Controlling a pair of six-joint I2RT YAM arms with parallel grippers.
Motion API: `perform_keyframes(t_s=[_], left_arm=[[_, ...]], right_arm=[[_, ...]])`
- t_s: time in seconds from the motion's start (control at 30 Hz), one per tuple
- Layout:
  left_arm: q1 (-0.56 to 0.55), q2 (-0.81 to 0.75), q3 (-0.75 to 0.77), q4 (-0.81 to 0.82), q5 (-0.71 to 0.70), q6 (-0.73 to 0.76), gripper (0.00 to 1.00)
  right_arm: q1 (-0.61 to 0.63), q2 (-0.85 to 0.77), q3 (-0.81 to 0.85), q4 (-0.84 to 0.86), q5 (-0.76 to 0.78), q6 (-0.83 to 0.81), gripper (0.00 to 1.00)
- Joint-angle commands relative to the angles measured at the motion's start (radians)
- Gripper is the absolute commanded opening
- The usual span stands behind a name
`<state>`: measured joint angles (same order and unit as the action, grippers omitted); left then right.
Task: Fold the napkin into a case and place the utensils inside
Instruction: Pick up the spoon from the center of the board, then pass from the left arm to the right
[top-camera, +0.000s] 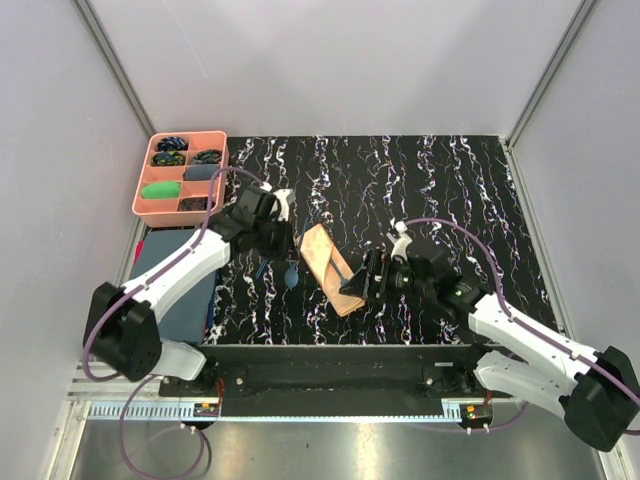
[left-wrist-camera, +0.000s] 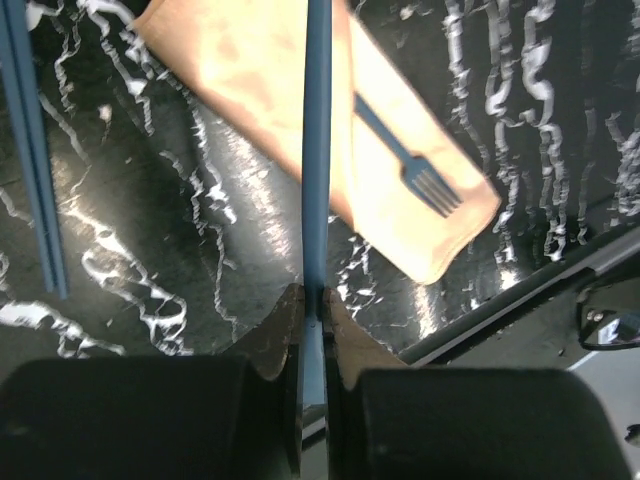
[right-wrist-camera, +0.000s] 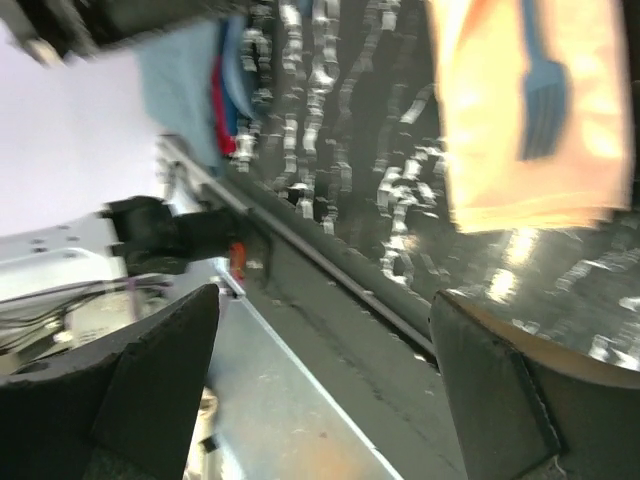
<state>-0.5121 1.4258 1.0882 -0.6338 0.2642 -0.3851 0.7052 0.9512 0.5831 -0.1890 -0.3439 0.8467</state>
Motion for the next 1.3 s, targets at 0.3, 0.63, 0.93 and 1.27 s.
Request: perform_keyframes(t_s=[0.3, 0.63, 0.93, 1.27], left_arm=[[0.007, -0.287, -0.413, 1.167, 0.239, -0.368, 0.00], [-0.005, -0.309, -0.560, 1.467, 0.201, -0.477, 0.00], [-0.040, -0.300, -0.600, 1.557, 0.188, -0.512, 0.00], [-0.065, -0.292, -0.616, 1.588, 0.170, -0.499, 0.00]], right_arm=[[-0.016, 0.185, -0.155, 0.684, -0.136, 0.663, 0.90], [-0.019, 0.205, -0.295, 0.947, 0.055, 1.026, 0.73], [-0.026, 0.265, -0.244, 1.040, 0.111, 1.129, 0.67], [-0.024, 0.426, -0.229, 1.281, 0.042, 1.253, 0.59]])
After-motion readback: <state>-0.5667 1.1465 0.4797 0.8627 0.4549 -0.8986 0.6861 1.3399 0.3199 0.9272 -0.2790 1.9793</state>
